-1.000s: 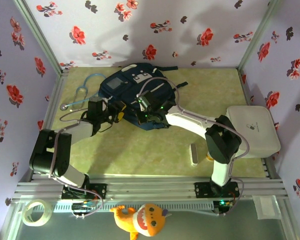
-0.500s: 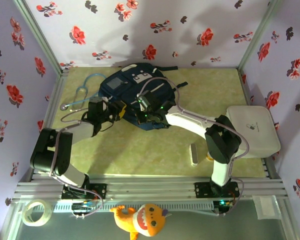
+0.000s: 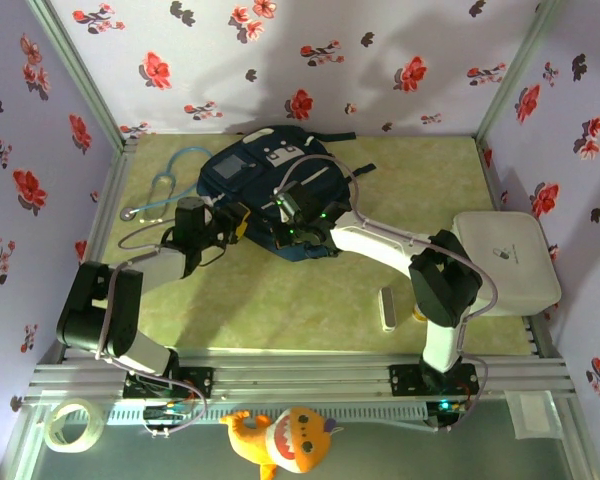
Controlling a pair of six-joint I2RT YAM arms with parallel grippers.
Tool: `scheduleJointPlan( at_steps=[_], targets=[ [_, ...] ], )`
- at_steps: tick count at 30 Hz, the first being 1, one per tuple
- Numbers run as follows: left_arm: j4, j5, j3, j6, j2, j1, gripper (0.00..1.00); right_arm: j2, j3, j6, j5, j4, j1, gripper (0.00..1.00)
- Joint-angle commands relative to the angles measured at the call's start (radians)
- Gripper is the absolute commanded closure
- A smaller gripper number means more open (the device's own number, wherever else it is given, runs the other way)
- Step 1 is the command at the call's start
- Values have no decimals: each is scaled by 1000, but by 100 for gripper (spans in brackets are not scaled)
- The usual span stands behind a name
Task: Pack the student bag
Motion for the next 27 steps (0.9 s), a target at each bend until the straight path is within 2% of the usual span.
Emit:
scheduleJointPlan(
  at_steps=[1, 6, 10, 12, 16, 20, 27],
  targets=[
    [56, 24, 21, 13, 36, -9, 54, -6, 25, 9, -15, 74, 8, 100],
    [60, 40, 63, 23, 93, -18, 54, -7, 23, 7, -18, 73, 9, 100],
    [80, 43, 78, 5, 144, -24, 65, -10, 21, 8, -12, 69, 8, 100],
    [94, 42, 84, -8, 165, -23, 74, -19, 20, 4, 0, 54, 9, 100],
    [75, 38, 105, -7, 180, -12, 85, -51, -21, -48, 79, -6, -1, 100],
    [57, 60, 105, 6, 185, 9, 92, -113, -107, -92, 175, -51, -60, 100],
    [-7, 91, 124, 57, 188, 16, 97, -186, -184, -58, 239, -62, -176, 100]
  ],
)
